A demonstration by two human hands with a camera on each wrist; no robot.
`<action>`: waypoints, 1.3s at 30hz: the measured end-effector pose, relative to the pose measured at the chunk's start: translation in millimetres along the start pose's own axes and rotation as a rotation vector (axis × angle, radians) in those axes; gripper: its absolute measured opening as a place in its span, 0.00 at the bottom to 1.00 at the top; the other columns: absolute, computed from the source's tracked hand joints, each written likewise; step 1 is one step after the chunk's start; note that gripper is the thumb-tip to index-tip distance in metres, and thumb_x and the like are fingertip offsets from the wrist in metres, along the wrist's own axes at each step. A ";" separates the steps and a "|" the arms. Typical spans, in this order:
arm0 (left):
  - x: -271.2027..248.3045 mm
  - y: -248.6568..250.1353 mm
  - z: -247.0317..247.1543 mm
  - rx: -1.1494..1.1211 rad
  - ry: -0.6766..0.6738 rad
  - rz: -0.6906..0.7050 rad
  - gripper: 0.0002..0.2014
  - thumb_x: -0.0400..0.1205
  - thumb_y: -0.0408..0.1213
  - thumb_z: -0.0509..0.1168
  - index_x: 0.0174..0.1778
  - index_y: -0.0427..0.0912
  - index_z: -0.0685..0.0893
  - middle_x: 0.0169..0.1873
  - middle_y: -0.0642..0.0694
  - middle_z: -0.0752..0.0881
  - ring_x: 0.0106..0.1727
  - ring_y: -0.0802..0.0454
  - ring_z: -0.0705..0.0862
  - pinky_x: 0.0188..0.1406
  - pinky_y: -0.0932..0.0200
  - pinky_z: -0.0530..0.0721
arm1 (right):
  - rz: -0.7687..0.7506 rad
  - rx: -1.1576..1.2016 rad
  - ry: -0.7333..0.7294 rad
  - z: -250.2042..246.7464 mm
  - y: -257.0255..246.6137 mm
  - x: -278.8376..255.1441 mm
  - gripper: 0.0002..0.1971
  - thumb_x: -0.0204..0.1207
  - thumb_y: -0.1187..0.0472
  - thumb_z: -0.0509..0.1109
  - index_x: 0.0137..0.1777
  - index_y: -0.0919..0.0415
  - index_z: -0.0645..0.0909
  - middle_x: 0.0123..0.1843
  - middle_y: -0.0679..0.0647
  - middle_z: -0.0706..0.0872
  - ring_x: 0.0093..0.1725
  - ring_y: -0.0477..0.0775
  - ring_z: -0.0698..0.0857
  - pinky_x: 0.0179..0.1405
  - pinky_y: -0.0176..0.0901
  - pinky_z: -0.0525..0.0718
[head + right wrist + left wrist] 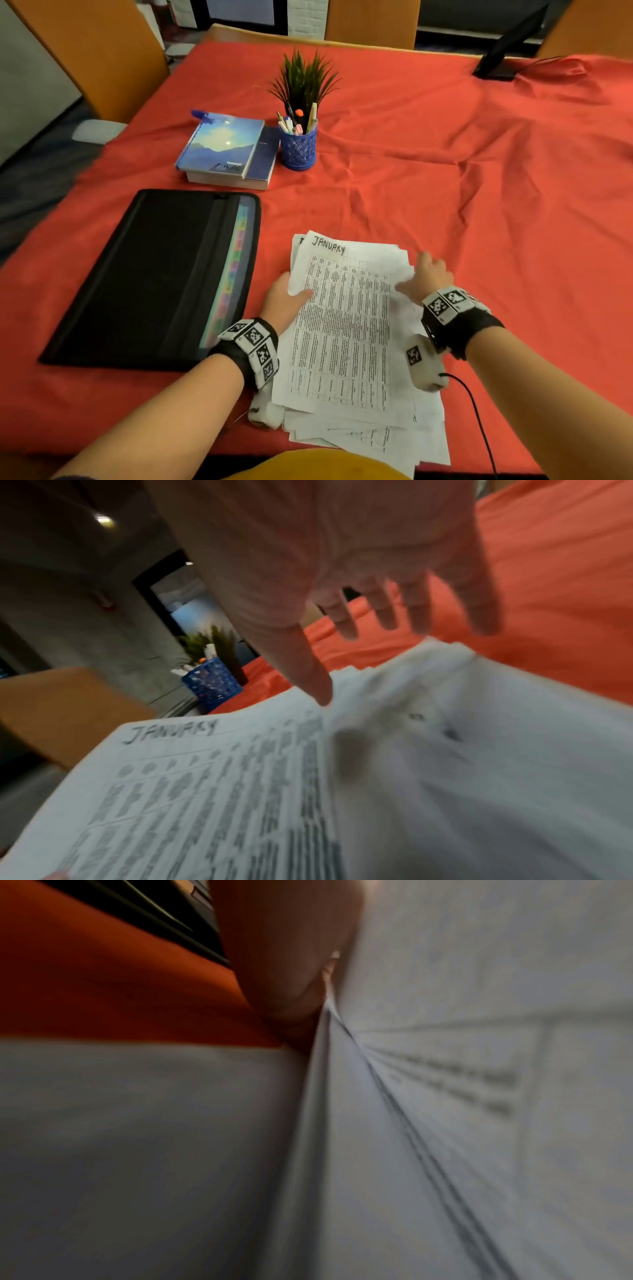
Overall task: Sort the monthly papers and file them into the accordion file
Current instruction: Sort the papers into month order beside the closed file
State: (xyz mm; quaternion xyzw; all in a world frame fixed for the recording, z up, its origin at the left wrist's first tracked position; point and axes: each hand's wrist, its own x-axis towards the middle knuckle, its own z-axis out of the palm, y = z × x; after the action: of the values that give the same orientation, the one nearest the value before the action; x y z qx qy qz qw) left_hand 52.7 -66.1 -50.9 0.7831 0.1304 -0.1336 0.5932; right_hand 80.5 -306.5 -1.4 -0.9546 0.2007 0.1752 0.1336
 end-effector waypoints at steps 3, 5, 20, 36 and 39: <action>-4.4 -1.6 4.0 -0.056 0.062 0.015 0.15 0.78 0.28 0.69 0.60 0.37 0.79 0.54 0.45 0.86 0.54 0.49 0.84 0.52 0.55 0.81 | 0.144 0.012 -0.090 6.8 15.4 -2.1 0.36 0.69 0.53 0.74 0.72 0.62 0.61 0.65 0.63 0.72 0.64 0.66 0.74 0.62 0.56 0.78; -4.1 -2.2 6.3 -0.039 0.036 0.021 0.17 0.77 0.29 0.70 0.61 0.38 0.78 0.55 0.46 0.86 0.55 0.49 0.84 0.55 0.53 0.82 | 0.115 0.050 -0.082 8.3 18.6 0.9 0.36 0.70 0.55 0.74 0.73 0.64 0.60 0.66 0.65 0.71 0.64 0.67 0.75 0.61 0.55 0.78; -12.1 2.9 6.7 -0.025 -0.250 0.102 0.13 0.82 0.30 0.64 0.59 0.50 0.77 0.57 0.51 0.85 0.60 0.54 0.84 0.64 0.52 0.81 | -0.630 0.005 0.143 -3.1 -27.7 -10.9 0.42 0.70 0.55 0.74 0.79 0.57 0.54 0.76 0.54 0.69 0.76 0.54 0.66 0.79 0.59 0.51; 54.9 51.0 -21.5 0.757 -0.186 0.371 0.22 0.80 0.37 0.64 0.71 0.46 0.76 0.66 0.46 0.75 0.68 0.47 0.70 0.68 0.54 0.68 | -0.823 -0.029 0.015 -5.0 -14.7 -37.9 0.07 0.76 0.61 0.67 0.51 0.58 0.86 0.45 0.53 0.87 0.45 0.55 0.85 0.42 0.46 0.82; 58.8 52.5 -11.1 0.896 -0.288 0.394 0.26 0.79 0.42 0.66 0.74 0.50 0.72 0.68 0.49 0.71 0.68 0.47 0.67 0.68 0.52 0.69 | -0.825 -0.020 0.049 0.4 -16.6 -40.3 0.08 0.77 0.62 0.66 0.51 0.58 0.86 0.45 0.52 0.88 0.46 0.57 0.86 0.42 0.46 0.82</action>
State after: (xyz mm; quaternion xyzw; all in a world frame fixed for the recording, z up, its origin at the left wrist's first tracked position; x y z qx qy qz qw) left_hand 127.1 -66.4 -22.4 0.9439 -0.1729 -0.1685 0.2252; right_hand 53.0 -278.1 16.9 -0.9601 -0.1973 0.0860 0.1786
